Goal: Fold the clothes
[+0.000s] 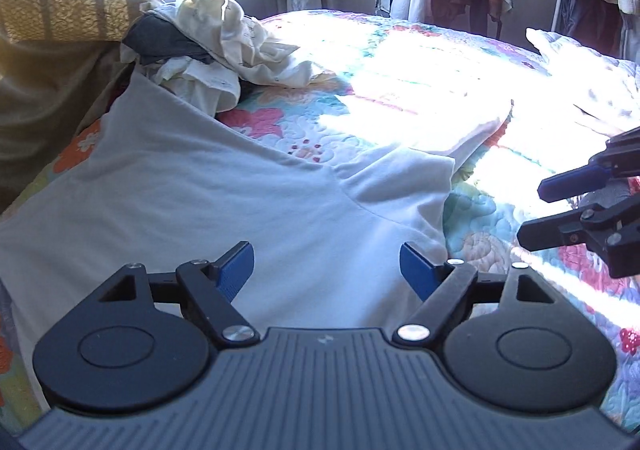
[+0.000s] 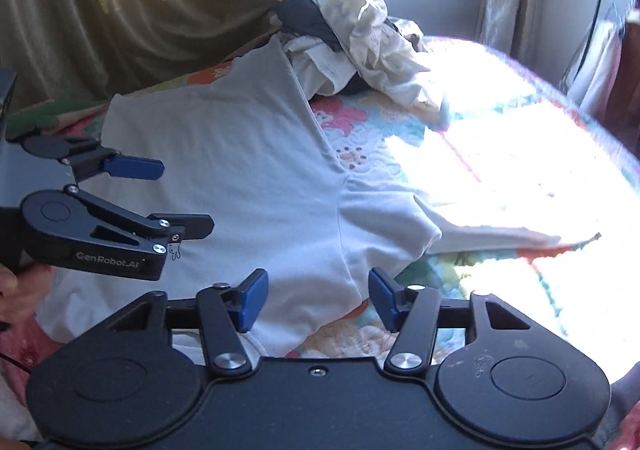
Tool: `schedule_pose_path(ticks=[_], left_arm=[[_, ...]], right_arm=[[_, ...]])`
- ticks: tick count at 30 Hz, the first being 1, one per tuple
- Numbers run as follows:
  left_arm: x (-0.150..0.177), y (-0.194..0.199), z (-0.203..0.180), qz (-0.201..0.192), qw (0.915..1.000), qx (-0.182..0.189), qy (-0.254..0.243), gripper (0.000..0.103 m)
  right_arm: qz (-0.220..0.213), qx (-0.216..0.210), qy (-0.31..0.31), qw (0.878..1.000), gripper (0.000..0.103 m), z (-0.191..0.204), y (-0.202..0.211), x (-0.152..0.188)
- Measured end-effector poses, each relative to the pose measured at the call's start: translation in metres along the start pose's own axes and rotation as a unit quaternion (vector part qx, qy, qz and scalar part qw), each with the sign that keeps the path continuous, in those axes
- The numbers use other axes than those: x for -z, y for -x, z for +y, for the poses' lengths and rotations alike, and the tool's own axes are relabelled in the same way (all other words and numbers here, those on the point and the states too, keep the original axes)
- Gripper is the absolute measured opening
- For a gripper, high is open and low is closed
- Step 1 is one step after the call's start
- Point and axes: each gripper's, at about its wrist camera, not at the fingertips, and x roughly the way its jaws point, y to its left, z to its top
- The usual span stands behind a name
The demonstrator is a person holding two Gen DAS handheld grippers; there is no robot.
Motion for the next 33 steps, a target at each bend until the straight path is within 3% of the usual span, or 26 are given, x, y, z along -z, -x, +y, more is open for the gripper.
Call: schedule_pose_path(ticks=[2,3,4,7,8,11,14,18,19,20,22,23,25,27,30,31,32,33], left_arm=[[-0.005,-0.024,-0.016,0.011,0.9999,0.007,-0.009,0.079],[-0.007,-0.037,-0.024,0.018,0.9997,0.007,-0.016,0.079],[-0.009,-0.050,-0.032,0.025,0.9994,0.008,-0.022,0.079],[-0.014,-0.088,-0.054,0.048,0.9983,0.014,-0.032,0.080],[-0.015,-0.102,-0.060,0.057,0.9977,0.013,-0.033,0.082],[-0.017,-0.136,-0.077,0.073,0.9963,0.001,-0.045,0.083],[-0.018,-0.156,-0.087,0.077,0.9940,-0.024,-0.074,0.083],[-0.012,-0.162,-0.078,0.063,0.9947,-0.029,-0.076,0.083],[-0.012,-0.162,-0.073,0.061,0.9951,-0.040,-0.067,0.073],[-0.011,-0.166,-0.067,0.066,0.9953,-0.042,-0.056,0.051],[-0.009,-0.164,-0.057,0.071,0.9963,-0.023,-0.041,0.042],[-0.009,-0.161,-0.054,0.069,0.9967,-0.020,-0.039,0.028],[-0.009,-0.158,-0.050,0.063,0.9970,-0.018,-0.041,0.018],[-0.009,-0.156,-0.046,0.060,0.9973,-0.016,-0.040,0.014],[-0.008,-0.153,-0.037,0.058,0.9979,-0.002,-0.028,0.012],[-0.008,-0.152,-0.035,0.056,0.9981,0.001,-0.025,0.012],[-0.008,-0.151,-0.034,0.054,0.9983,0.002,-0.023,0.012],[-0.008,-0.150,-0.033,0.052,0.9984,0.002,-0.020,0.012]], right_arm=[[0.012,-0.021,-0.032,0.999,0.036,-0.027,-0.007,0.003],[0.017,-0.017,-0.032,0.999,0.025,-0.037,-0.011,0.004],[0.023,-0.011,-0.031,0.999,0.021,-0.048,-0.017,0.005],[0.031,0.005,-0.050,0.998,0.021,-0.086,-0.040,0.007],[0.028,0.011,-0.062,0.998,0.023,-0.100,-0.048,0.008],[0.028,0.033,-0.125,0.991,0.048,-0.155,-0.073,0.010],[0.031,0.046,-0.188,0.981,0.050,-0.204,-0.093,0.011],[0.011,0.045,-0.280,0.959,0.063,-0.261,-0.117,0.017],[-0.003,0.040,-0.313,0.949,0.064,-0.274,-0.122,0.021],[-0.010,0.032,-0.334,0.942,0.066,-0.280,-0.127,0.022],[-0.023,0.016,-0.375,0.927,0.069,-0.292,-0.137,0.024],[-0.031,0.012,-0.384,0.923,0.070,-0.293,-0.141,0.021],[-0.049,0.011,-0.399,0.916,0.075,-0.296,-0.148,0.015],[-0.065,0.017,-0.415,0.907,0.087,-0.301,-0.156,0.008],[-0.091,0.042,-0.442,0.891,0.087,-0.311,-0.169,0.003],[-0.099,0.053,-0.447,0.887,0.083,-0.314,-0.172,0.001],[-0.101,0.072,-0.443,0.888,0.062,-0.314,-0.173,-0.002],[-0.097,0.097,-0.423,0.896,0.023,-0.314,-0.173,-0.007]])
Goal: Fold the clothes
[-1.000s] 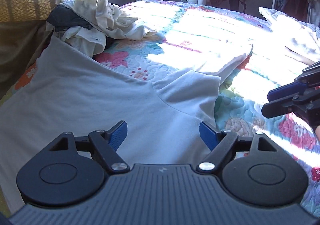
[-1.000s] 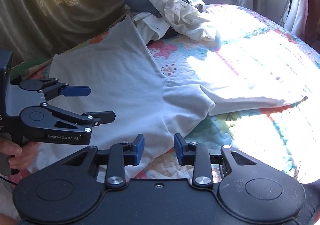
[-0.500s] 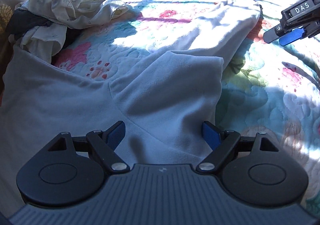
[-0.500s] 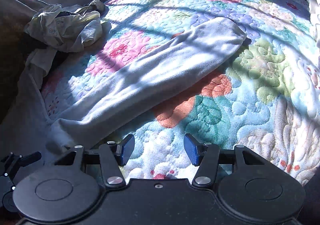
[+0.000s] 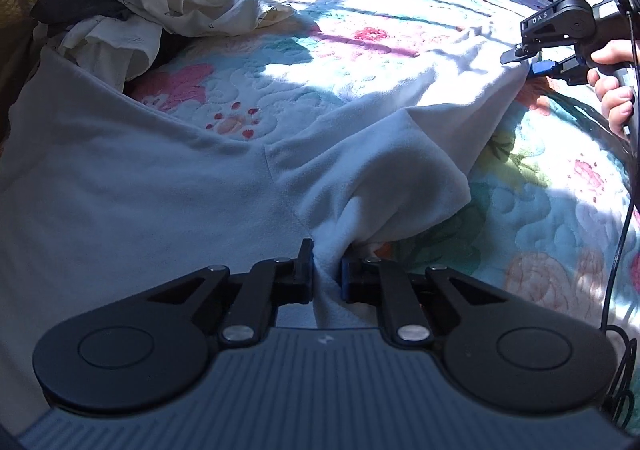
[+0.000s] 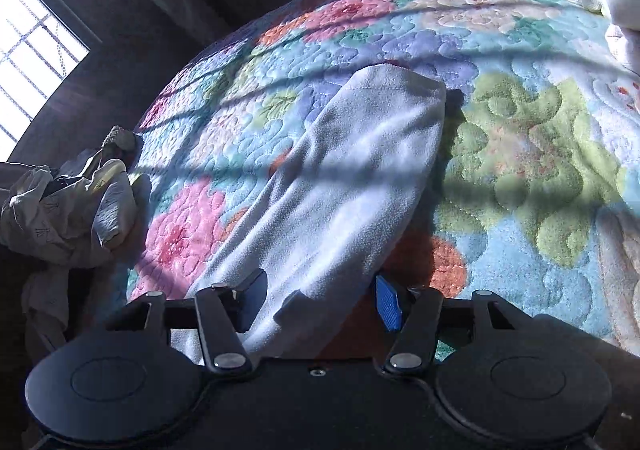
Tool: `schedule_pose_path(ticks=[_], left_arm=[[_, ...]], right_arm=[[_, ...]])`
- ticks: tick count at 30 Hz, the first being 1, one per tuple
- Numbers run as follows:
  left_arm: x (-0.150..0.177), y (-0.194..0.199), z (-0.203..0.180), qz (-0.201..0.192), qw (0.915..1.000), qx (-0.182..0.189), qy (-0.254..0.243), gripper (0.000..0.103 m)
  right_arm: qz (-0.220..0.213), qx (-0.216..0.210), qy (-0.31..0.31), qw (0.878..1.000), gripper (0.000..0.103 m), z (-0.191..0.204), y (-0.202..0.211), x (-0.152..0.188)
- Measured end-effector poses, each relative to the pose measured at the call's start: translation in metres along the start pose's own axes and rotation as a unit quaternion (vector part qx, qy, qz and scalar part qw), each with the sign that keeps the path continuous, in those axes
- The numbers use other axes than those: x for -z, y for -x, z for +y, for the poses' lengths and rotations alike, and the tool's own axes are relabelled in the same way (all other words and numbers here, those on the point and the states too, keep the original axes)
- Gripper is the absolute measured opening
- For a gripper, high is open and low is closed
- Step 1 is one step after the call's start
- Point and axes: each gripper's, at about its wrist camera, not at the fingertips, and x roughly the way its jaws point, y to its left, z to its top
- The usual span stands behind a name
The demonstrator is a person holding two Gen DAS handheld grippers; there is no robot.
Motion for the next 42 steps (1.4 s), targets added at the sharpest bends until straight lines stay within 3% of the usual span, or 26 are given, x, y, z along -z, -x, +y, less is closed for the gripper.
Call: schedule_pose_path(ticks=[1,6,10,11,13,15,17,19,22,25,29,33,35,37,42], left_arm=[[0.000,0.002,0.003,-0.001,1.0000,0.001,0.006,0.012],[0.002,0.004,0.011,0.006,0.9993,0.021,0.029,0.012],[0.006,0.002,-0.005,0.000,0.9997,0.016,-0.019,0.014],[0.007,-0.004,-0.006,0.011,0.9990,0.026,-0.034,0.027],[0.009,-0.007,-0.001,0.017,0.9979,0.049,-0.039,0.031],[0.008,0.004,0.014,0.012,0.9970,0.076,-0.010,0.033],[0.007,0.019,0.031,0.008,0.9941,0.104,0.029,0.048],[0.010,0.033,0.049,-0.006,0.9927,0.105,0.060,0.058],[0.019,0.052,0.079,-0.018,0.9932,0.077,0.085,0.060],[0.026,0.072,0.110,-0.028,0.9913,0.050,0.119,0.060],[0.031,0.108,0.144,-0.054,0.9855,0.042,0.155,0.060],[0.038,0.147,0.171,-0.100,0.9774,0.009,0.186,0.061],[0.041,0.156,0.187,-0.099,0.9741,0.020,0.202,0.066],[0.050,0.153,0.199,-0.067,0.9709,0.029,0.228,0.067],[0.091,0.134,0.215,-0.008,0.9549,0.028,0.296,0.067]], right_arm=[[0.000,0.009,0.023,1.000,0.005,0.003,0.000,-0.004],[-0.065,0.002,0.072,0.995,0.004,0.008,0.033,-0.023],[-0.085,0.013,0.117,0.989,0.004,0.022,0.043,-0.030],[-0.087,0.016,0.117,0.989,0.004,0.024,0.043,-0.029],[-0.087,0.021,0.116,0.989,0.004,0.027,0.042,-0.027],[-0.095,0.009,0.125,0.988,0.005,0.039,0.047,-0.020],[-0.098,-0.015,0.156,0.983,0.005,0.059,0.056,-0.013],[-0.099,-0.035,0.194,0.975,0.005,0.082,0.064,-0.006],[-0.091,-0.066,0.253,0.961,0.005,0.129,0.077,0.011],[-0.075,-0.128,0.290,0.945,0.005,0.175,0.097,0.032],[-0.028,-0.229,0.309,0.923,0.005,0.229,0.131,0.071],[0.033,-0.316,0.327,0.890,0.006,0.259,0.152,0.130],[0.063,-0.326,0.345,0.878,0.006,0.265,0.151,0.163],[0.079,-0.320,0.365,0.871,0.006,0.267,0.147,0.204],[0.089,-0.269,0.366,0.886,0.006,0.250,0.135,0.279]])
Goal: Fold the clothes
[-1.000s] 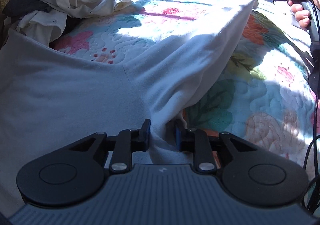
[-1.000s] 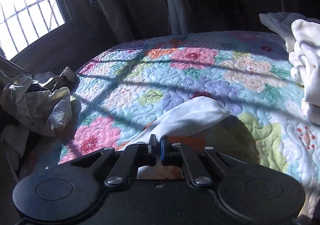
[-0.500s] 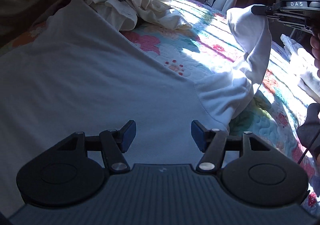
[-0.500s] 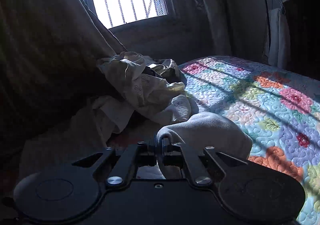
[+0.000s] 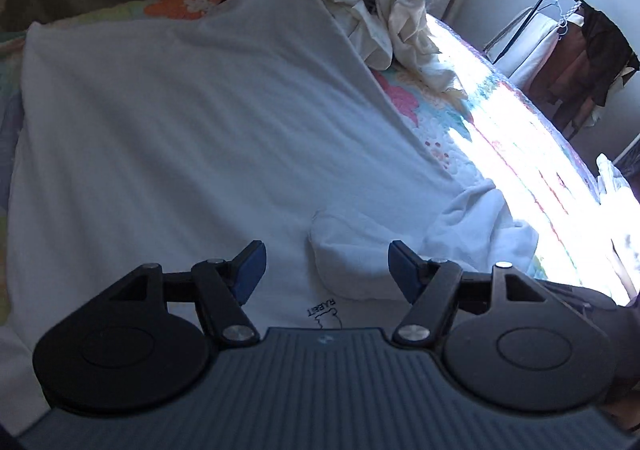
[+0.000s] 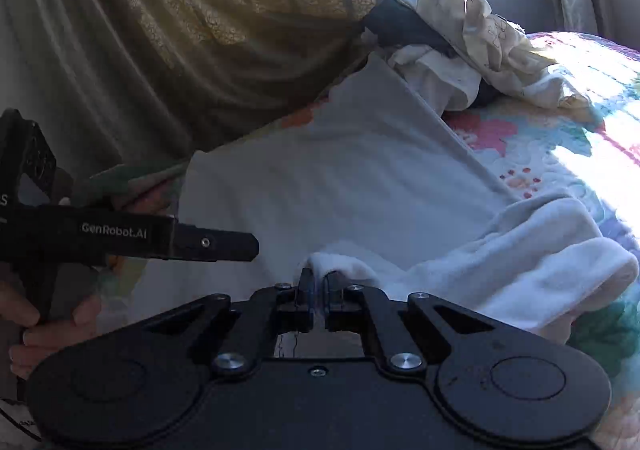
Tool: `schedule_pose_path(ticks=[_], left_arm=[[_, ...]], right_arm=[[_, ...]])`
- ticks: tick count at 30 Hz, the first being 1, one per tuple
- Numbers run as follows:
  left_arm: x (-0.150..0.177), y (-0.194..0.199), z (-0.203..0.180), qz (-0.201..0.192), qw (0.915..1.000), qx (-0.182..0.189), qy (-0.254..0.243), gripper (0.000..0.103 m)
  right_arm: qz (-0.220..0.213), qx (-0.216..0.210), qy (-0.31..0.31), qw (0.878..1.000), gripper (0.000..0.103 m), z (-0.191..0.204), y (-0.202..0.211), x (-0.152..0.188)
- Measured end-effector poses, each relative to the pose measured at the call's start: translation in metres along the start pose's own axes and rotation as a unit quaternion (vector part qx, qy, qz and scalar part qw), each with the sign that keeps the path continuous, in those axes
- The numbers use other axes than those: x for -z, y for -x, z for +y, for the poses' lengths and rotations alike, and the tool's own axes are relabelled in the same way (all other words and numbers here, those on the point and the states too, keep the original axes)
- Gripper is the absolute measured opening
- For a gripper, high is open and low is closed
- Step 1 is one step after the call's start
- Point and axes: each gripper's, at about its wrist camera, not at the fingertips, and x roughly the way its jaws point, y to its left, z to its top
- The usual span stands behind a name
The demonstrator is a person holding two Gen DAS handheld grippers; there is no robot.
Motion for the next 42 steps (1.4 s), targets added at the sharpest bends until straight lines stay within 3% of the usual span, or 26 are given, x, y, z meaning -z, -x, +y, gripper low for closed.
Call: schedule_pose_path(ticks=[3,5,9,11,13,15,16,17,19,20,21,23,25,28,30,32,35,38,42], left_arm=[[0.012,-0.014,0.009,0.058,0.9979,0.013,0.025,0.067],[0.022,-0.022,0.009,0.089,0.9948,0.028,0.041,0.067],[0.025,-0.035,-0.002,0.114,0.9911,0.041,0.054,0.069],[0.024,-0.044,-0.014,0.124,0.9911,0.019,0.045,0.083],[0.026,-0.055,-0.027,0.122,0.9918,-0.027,0.027,0.084],[0.030,-0.068,-0.033,0.115,0.9923,-0.040,0.020,0.083],[0.031,-0.072,-0.035,0.108,0.9932,-0.037,0.017,0.074],[0.032,-0.073,-0.038,0.105,0.9937,-0.039,0.008,0.038],[0.031,-0.073,-0.044,0.100,0.9937,-0.048,-0.014,0.001],[0.030,-0.068,-0.045,0.087,0.9946,-0.054,-0.017,0.001],[0.028,-0.062,-0.047,0.072,0.9953,-0.061,-0.022,0.001],[0.020,-0.040,-0.045,0.027,0.9940,-0.096,-0.045,0.001],[0.014,-0.020,-0.040,-0.014,0.9891,-0.135,-0.056,0.001],[0.004,0.004,-0.020,-0.054,0.9803,-0.186,-0.039,0.001],[0.006,0.008,-0.007,-0.052,0.9797,-0.192,-0.025,0.001],[0.017,0.003,0.004,-0.023,0.9815,-0.189,-0.024,0.001],[0.030,-0.009,0.013,0.012,0.9833,-0.180,-0.024,0.001],[0.029,-0.008,0.022,0.009,0.9848,-0.173,-0.014,0.001],[0.025,-0.003,0.031,-0.010,0.9841,-0.177,-0.013,0.001]], right_arm=[[0.009,0.028,0.082,0.996,0.006,0.018,0.007,0.032],[0.004,0.027,0.074,0.997,0.006,0.017,0.016,0.038],[0.010,0.000,0.060,0.998,0.006,0.013,0.025,0.036],[0.002,-0.002,0.074,0.997,0.006,0.014,0.024,0.038],[-0.007,-0.001,0.075,0.997,0.006,0.013,0.020,0.046],[-0.010,0.004,0.066,0.998,0.007,0.010,0.013,0.055],[-0.005,-0.004,0.069,0.998,0.007,0.013,0.013,0.061],[-0.006,-0.003,0.090,0.996,0.009,0.016,0.014,0.063],[-0.012,0.001,0.126,0.992,0.015,0.022,0.020,0.066],[-0.023,-0.002,0.131,0.991,0.022,0.020,0.028,0.066],[-0.033,-0.001,0.126,0.991,0.039,0.015,0.036,0.064],[-0.058,0.017,0.103,0.993,0.058,-0.001,0.052,0.060],[-0.078,0.039,0.063,0.994,0.058,-0.026,0.067,0.053],[-0.079,0.038,0.005,0.996,0.058,-0.064,0.086,0.039],[-0.079,0.058,-0.025,0.995,0.058,-0.082,0.093,0.034],[-0.066,0.062,-0.063,0.994,0.057,-0.100,0.091,0.032],[-0.047,0.068,-0.071,0.994,0.057,-0.103,0.076,0.036],[-0.019,0.104,-0.039,0.994,0.057,-0.095,0.057,0.040],[0.015,0.129,-0.073,0.989,0.059,-0.105,0.031,0.040]])
